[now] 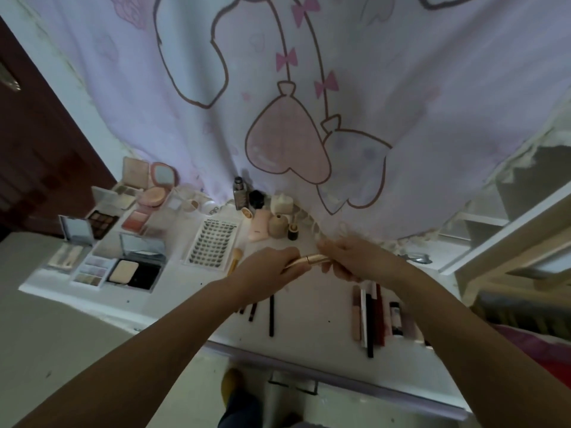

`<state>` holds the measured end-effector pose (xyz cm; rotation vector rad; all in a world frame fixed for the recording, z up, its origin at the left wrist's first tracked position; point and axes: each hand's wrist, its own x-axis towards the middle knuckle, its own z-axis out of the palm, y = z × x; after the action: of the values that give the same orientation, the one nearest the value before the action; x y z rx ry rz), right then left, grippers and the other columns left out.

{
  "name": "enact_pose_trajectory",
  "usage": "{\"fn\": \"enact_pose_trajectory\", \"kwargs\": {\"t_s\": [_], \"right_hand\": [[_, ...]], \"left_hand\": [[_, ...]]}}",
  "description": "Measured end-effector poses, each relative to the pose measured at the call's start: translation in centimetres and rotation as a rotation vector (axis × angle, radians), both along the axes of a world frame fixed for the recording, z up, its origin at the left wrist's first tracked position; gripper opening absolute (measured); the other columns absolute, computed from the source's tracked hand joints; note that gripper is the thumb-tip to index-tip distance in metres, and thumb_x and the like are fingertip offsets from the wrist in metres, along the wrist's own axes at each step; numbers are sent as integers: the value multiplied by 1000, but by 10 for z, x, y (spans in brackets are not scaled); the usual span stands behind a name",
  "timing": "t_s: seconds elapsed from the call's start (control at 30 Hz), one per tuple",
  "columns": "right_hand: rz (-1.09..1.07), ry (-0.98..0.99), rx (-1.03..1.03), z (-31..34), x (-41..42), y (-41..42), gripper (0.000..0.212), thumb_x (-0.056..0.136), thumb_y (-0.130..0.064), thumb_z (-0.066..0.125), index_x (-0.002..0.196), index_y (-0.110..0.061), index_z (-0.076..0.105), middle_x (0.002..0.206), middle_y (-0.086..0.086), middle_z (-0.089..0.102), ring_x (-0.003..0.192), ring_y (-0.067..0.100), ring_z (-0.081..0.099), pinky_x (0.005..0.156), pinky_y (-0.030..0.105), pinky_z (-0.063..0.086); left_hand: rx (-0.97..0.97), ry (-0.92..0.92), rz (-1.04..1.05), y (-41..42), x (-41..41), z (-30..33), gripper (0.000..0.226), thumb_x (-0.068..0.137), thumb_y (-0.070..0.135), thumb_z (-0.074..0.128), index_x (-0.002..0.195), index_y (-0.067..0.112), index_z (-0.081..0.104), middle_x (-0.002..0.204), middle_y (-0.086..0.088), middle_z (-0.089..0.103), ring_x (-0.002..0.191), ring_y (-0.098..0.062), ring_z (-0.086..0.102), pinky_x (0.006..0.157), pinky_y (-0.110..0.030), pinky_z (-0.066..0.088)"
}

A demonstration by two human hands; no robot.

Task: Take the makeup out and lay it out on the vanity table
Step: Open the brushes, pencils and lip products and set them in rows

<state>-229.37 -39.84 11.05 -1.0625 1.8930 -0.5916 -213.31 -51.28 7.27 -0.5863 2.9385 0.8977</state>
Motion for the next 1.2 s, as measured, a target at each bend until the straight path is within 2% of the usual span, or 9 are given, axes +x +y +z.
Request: {"fn": "enact_pose_trajectory", "kwargs": {"t_s": [0.17,0.3,0.4,0.53,0.67,0.87,1.03,1.13,1.2], "right_hand": [[-36,-174,-81,6,3,3,13,94,-29,53,94,-17,59,83,0,63,72,10,60,56,22,48],[-65,-102,136,8,8,1,53,94,-58,35,76,-15,61,53,-4,54,46,8,47,46,19,36],[-65,-115,62,4,9,0,40,96,-46,43,77,-14,56,58,-2,45,49,7,39,47,19,32],[-40,-163,27,10,3,4,13,94,-31,55,90,-18,56,75,-1,56,67,9,52,56,22,45],[-94,-202,150,11,4,5,46,92,-57,42,82,-16,59,55,-7,48,45,6,40,43,17,30],[-67,-254,55,19,2,9,21,94,-40,51,94,-20,60,78,-2,64,67,10,58,56,21,43],[-129,-90,2,18,8,4,41,98,-42,42,76,-14,61,54,-4,53,44,7,45,46,20,35],[-143,-183,-82,20,6,4,15,95,-28,52,87,-17,57,75,-1,60,66,11,56,51,21,45],[-145,-219,-28,23,4,5,18,95,-36,52,91,-19,58,80,0,63,65,11,59,50,22,47]], "left_hand": [[-1,-11,7,0,3,10,26,97,43,38,87,21,47,65,7,48,58,-13,48,59,-33,42],[-66,-15,-7,3,5,10,28,96,46,38,92,21,49,66,8,49,57,-11,48,59,-32,42],[-34,-23,-5,2,5,10,26,97,45,38,88,22,47,66,6,50,56,-10,47,59,-31,41],[8,-24,9,1,4,11,27,97,43,38,84,21,47,65,5,50,56,-11,46,57,-31,38],[-10,-8,-2,3,2,15,30,97,43,39,87,18,51,70,0,54,58,-13,48,59,-33,42],[-43,7,8,-1,1,16,28,97,43,40,83,19,48,64,8,46,54,-7,41,51,-23,30],[-128,18,-38,2,-5,21,28,97,43,40,89,18,49,63,11,42,54,-4,39,50,-20,28],[-80,31,-9,-2,-7,24,26,97,42,40,86,19,48,62,10,42,54,-5,40,55,-29,32],[-122,17,-25,-2,-7,26,26,97,43,40,88,19,48,62,10,41,56,-10,42,57,-30,35]]}}
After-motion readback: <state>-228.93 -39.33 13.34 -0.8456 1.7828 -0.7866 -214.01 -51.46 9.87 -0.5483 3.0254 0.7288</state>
